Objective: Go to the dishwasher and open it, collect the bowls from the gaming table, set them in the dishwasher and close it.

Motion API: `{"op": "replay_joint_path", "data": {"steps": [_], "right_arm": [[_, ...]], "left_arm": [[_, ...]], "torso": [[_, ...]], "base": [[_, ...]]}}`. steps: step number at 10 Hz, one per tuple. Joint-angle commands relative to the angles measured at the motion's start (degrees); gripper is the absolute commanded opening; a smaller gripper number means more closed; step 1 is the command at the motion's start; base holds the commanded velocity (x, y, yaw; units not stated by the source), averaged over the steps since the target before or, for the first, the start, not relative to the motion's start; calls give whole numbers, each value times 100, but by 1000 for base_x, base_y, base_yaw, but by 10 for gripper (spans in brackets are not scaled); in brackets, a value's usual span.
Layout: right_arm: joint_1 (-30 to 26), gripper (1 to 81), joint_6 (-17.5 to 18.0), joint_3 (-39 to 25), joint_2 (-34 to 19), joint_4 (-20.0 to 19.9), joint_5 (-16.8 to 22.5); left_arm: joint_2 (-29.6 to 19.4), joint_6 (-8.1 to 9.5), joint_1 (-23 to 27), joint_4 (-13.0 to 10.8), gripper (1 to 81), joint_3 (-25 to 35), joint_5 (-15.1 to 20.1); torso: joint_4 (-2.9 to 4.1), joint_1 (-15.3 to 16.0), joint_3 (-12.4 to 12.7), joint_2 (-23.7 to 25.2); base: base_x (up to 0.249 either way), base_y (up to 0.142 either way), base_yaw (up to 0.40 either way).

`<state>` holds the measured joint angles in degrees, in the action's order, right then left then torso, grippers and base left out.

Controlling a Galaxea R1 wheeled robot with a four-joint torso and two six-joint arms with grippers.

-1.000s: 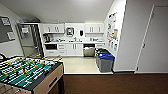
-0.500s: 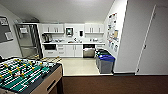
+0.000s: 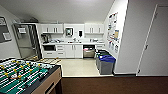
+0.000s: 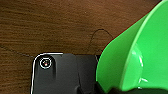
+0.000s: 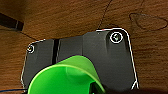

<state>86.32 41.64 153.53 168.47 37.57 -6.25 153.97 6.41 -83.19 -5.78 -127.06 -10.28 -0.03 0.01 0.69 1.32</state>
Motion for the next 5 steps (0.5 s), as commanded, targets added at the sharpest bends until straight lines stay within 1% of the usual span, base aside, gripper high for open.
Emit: {"op": "replay_joint_path", "data": {"steps": [1, 5], "right_arm": [[-348, 10, -7, 1, -66, 66, 177], [-348, 10, -7, 1, -66, 66, 177]], "left_arm": [[-111, 0, 369, -81, 10, 111, 175], [-111, 0, 369, -81, 10, 111, 175]], "torso": [[0, 0, 0, 0], [0, -1, 2, 2]], "base": [[119, 0, 0], [119, 0, 0]]}}
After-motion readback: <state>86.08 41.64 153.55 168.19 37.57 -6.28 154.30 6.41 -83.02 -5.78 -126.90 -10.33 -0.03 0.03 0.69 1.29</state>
